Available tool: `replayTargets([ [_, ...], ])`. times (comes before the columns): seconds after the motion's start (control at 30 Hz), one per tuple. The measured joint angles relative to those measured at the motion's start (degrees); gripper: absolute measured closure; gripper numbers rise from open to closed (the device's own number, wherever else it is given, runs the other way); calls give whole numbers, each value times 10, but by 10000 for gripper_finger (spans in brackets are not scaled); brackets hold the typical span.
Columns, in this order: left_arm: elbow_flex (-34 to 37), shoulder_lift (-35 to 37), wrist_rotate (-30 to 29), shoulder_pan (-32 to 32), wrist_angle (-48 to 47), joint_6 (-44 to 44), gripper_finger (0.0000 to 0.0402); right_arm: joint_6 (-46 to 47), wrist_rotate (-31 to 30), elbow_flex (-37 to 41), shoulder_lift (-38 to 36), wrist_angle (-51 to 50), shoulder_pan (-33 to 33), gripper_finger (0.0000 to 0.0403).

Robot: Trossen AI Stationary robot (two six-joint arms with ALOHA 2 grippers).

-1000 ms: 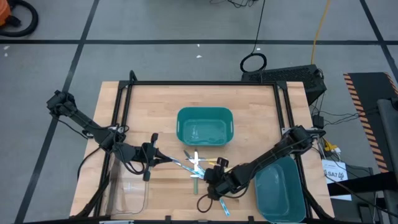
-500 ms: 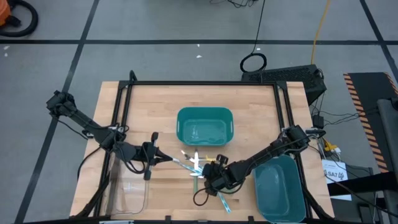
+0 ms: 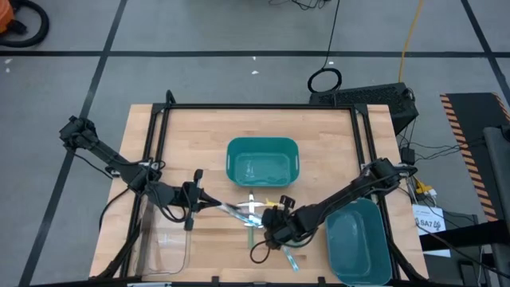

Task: Sort silverware by color (type)
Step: Put the top right blue knife into the green bin

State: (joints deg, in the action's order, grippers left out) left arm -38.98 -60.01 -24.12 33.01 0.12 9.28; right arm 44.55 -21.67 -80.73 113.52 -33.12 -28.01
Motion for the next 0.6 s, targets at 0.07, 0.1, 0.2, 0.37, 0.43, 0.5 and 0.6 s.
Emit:
replayTargets([
  [0.07, 0, 0, 0, 0, 0, 3, 398, -5, -11, 0, -7, -1, -3, 368],
  [0.1, 0, 0, 0, 0, 0, 4, 398, -8, -16, 0, -12, -2, -6, 368],
  [0.2, 0, 0, 0, 1, -2, 14, 398, -18, -26, 0, -27, -1, -15, 368],
  [0.37, 0, -8, 0, 1, -4, 16, 398, -36, -55, 0, -57, -3, -37, 368],
  [0.43, 0, -7, 0, 1, -4, 16, 398, -46, -68, 0, -69, -4, -45, 368],
  [0.5, 0, -7, 0, 0, -2, 16, 398, -54, -83, 0, -81, -7, -54, 368],
  [0.6, 0, -7, 0, 0, 4, 15, 398, -54, -102, 0, -97, -24, -66, 368],
])
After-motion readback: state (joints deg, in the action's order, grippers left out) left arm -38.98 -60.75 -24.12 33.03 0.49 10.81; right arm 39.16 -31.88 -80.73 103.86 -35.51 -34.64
